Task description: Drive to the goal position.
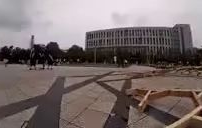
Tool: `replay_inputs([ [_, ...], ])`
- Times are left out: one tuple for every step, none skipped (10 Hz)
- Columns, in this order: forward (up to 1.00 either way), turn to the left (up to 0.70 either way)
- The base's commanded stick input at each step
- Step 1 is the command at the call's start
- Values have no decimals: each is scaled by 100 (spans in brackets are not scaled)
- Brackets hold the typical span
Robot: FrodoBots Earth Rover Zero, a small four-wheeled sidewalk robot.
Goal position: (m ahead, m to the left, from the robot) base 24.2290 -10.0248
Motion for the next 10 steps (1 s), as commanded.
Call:
replay_inputs([
  [55, 1],
  [55, 1],
  [55, 1],
  [55, 1],
  [55, 1],
  [55, 1],
  [55, 1],
  [55, -3],
  [55, -7],
  [55, -9],
])
